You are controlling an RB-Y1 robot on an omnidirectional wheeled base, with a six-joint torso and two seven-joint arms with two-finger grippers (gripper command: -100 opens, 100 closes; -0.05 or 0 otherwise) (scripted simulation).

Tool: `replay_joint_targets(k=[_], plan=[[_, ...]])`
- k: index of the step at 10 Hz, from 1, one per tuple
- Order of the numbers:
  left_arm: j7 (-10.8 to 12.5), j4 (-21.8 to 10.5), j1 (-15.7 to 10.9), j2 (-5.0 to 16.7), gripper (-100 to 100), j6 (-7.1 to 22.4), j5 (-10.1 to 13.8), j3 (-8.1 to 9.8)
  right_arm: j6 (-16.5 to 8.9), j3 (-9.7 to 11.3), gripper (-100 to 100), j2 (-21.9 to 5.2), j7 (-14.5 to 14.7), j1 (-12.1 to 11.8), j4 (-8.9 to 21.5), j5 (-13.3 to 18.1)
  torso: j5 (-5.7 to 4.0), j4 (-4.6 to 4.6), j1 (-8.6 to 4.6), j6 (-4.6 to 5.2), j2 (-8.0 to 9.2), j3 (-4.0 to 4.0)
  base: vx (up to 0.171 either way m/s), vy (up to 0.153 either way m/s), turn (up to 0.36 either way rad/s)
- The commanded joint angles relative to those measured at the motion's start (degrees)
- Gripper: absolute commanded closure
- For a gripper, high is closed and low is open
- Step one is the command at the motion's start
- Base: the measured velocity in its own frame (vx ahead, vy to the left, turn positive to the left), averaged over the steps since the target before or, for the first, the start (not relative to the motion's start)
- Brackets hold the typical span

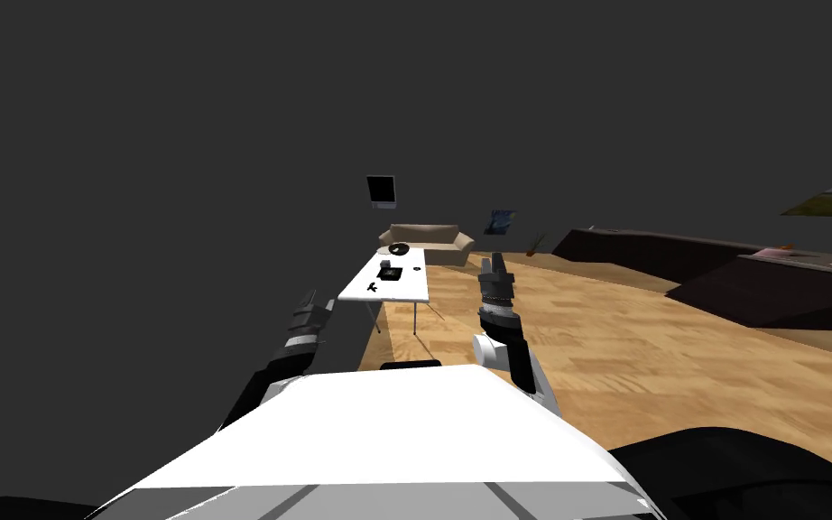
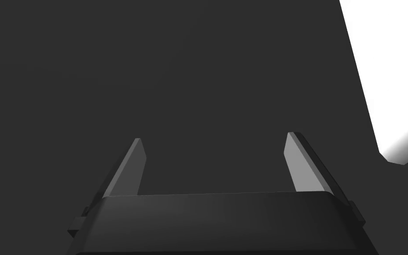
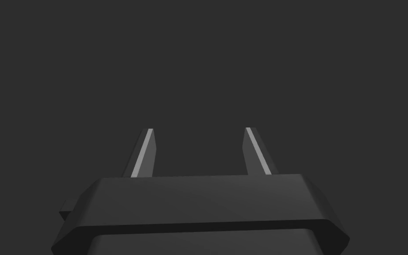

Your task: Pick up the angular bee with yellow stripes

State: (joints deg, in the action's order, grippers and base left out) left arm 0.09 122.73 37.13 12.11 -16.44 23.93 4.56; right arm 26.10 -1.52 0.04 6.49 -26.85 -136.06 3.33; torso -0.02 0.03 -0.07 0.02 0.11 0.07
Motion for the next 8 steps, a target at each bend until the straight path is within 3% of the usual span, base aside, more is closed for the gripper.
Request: replay_joint_targets(k=[1,2,5,7,8], plan=[[-0.5,-0.7,0.8,0.5,-100,1.1,2.9,-0.13,0.0,0.0,0,0.0,0.0,0.0,0.0,0.0,0.00,0.00,0.00,0.00,0.00,0.00,-0.017,-0.023,-0.068],[-0.5,-0.7,0.8,0.5,-100,1.1,3.3,-0.13,0.0,0.0,0,0.0,0.0,0.0,0.0,0.0,0.00,0.00,0.01,-0.03,-0.03,-0.01,-0.007,-0.014,0.036],[-1.9,-4.4,4.1,3.5,-100,4.7,9.0,0.20,0.0,0.0,0,0.0,0.0,0.0,0.0,0.0,0.00,0.00,0.02,-0.02,-0.04,-0.02,-0.018,-0.029,-0.150],[-1.9,-4.4,4.1,3.5,-100,4.7,11.9,0.20,0.0,0.0,0,0.0,0.0,0.0,0.0,0.0,-0.01,0.00,-0.01,-0.03,-0.04,-0.02,-0.009,-0.022,-0.050],[-2.6,-6.4,5.9,5.2,-100,6.6,13.9,0.36,0.0,0.0,0,0.0,0.0,0.0,0.0,0.0,0.00,-0.01,0.04,-0.04,-0.07,-0.04,-0.006,-0.030,-0.207]])
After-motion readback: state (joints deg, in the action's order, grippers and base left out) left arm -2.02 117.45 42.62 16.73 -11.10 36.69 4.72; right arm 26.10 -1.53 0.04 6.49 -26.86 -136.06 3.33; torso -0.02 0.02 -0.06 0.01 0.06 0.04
